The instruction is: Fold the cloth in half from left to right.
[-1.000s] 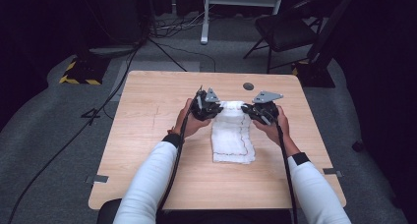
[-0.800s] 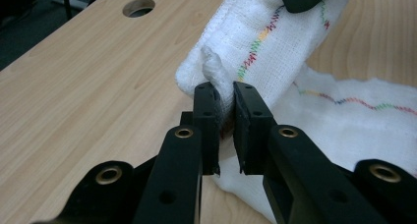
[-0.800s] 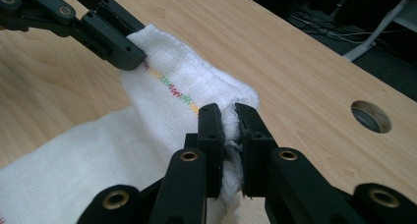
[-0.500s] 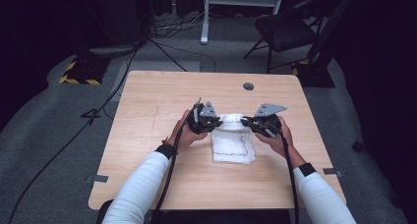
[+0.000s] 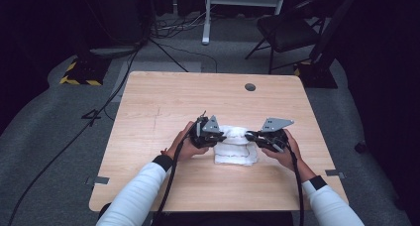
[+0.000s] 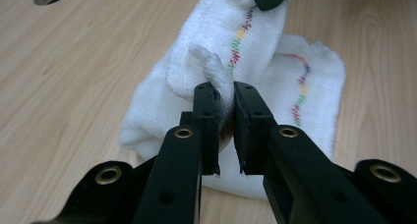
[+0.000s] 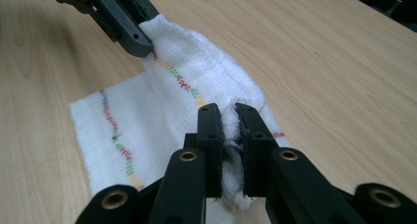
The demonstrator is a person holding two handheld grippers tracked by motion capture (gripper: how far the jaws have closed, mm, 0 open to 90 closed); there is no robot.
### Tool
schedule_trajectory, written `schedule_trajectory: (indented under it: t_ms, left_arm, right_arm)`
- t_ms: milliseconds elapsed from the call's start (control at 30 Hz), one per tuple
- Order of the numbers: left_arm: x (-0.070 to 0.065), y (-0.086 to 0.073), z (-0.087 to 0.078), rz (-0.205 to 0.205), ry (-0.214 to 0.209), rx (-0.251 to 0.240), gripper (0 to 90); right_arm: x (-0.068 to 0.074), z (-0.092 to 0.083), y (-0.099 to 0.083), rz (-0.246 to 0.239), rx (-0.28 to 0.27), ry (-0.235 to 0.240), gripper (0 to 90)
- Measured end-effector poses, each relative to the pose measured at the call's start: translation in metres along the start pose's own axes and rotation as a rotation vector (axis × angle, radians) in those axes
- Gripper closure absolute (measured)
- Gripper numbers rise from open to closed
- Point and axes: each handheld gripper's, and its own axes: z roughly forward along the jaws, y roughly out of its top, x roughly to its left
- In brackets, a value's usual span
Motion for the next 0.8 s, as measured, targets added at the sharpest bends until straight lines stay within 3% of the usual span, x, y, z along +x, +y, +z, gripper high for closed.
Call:
schedule_trajectory:
  t_ms: [300,800]
  left_arm:
    - [-0.014,-0.007,0.001,0.048,-0.002,0.046,80.2]
    - [-0.028,-0.018,-0.003,0.075,-0.017,0.079,77.6]
  right_arm:
    - [0.01,0.0,-0.01,-0.02,0.035,0.031,81.5]
    - [0.021,-0.008,-0.021,-0.048,0.08,0.043,74.5]
